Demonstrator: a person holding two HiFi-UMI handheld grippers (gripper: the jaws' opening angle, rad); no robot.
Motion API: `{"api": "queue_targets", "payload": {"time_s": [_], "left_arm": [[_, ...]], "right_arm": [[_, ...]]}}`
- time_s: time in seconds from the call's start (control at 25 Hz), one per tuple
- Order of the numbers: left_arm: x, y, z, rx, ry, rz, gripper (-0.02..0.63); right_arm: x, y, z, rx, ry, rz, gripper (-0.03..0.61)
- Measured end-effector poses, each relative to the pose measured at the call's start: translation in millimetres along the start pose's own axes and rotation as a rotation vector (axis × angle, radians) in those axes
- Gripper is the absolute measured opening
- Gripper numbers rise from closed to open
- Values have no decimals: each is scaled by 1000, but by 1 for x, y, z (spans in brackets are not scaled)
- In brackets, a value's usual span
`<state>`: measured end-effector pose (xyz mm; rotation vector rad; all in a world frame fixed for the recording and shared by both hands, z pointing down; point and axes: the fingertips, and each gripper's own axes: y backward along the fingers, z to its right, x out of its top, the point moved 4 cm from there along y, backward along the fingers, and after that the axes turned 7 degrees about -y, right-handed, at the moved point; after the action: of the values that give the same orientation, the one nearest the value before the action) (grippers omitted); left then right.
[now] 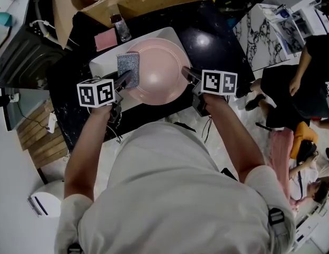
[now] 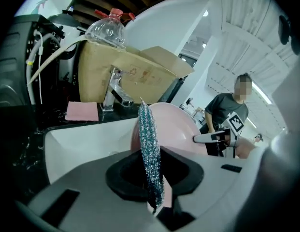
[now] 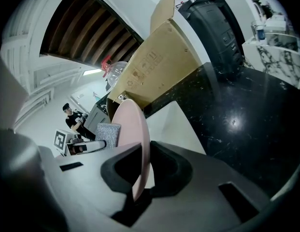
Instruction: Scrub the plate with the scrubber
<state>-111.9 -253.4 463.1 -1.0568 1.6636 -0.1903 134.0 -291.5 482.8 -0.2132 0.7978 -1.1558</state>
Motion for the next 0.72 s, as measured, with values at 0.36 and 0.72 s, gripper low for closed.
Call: {"api": "queue_targets", "payload": {"time_s": [0.36,0.72], "left_arm": [[11,4,30,-54,-22,46,69],[6,-38,95,-214,-53,11,69]], "right_arm": [[2,-3,-3,1,-3,4,24],[0,-13,-19,22,7,4,23]]}}
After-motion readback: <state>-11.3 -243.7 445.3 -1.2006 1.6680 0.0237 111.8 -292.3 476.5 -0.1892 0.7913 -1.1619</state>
